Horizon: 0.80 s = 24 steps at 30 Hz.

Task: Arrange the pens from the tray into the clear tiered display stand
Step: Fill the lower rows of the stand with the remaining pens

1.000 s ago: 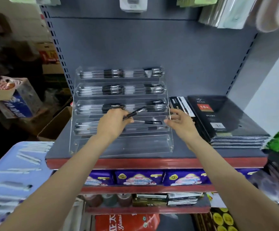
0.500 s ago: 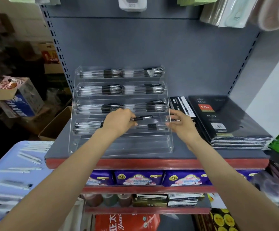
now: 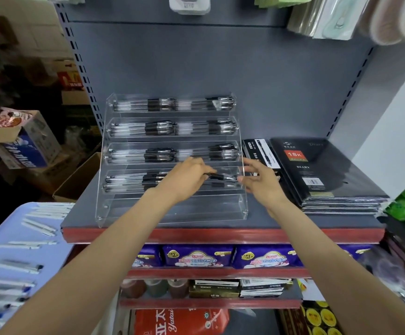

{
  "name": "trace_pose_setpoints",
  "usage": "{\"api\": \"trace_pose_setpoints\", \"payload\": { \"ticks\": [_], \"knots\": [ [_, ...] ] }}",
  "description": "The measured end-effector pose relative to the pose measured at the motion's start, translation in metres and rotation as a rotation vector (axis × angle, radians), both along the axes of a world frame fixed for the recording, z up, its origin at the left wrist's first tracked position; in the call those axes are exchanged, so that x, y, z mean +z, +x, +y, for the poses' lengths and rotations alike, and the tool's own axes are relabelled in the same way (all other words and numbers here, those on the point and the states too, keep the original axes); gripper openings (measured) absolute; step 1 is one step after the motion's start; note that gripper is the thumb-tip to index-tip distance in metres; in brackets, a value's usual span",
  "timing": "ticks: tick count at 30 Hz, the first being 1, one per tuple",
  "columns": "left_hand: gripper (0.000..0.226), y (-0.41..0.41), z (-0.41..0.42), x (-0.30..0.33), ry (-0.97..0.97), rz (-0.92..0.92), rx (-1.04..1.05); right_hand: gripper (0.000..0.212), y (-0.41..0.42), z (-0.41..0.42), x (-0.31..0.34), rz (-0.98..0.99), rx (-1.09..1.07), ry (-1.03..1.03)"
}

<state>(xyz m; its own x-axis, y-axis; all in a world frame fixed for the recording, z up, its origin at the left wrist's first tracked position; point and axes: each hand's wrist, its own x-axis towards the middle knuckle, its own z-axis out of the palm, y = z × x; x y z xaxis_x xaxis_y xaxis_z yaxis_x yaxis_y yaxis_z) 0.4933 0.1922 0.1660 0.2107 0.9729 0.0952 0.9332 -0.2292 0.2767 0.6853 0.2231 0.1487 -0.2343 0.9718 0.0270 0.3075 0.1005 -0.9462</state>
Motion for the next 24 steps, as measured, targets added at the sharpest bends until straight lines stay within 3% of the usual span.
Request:
{"api": "trace_pose_setpoints", "payload": {
  "ticks": [17,24],
  "knots": [
    [0.031,-0.006,-0.015,-0.012,0.020,-0.002,0.006,0.059,0.003,-0.010,-0.012,0.000,0.028,0.045],
    [0.031,-0.008,-0.022,-0.007,0.099,-0.079,0.074,0.052,-0.011,-0.022,-0.007,-0.205,-0.136,0.283]
  ]
}}
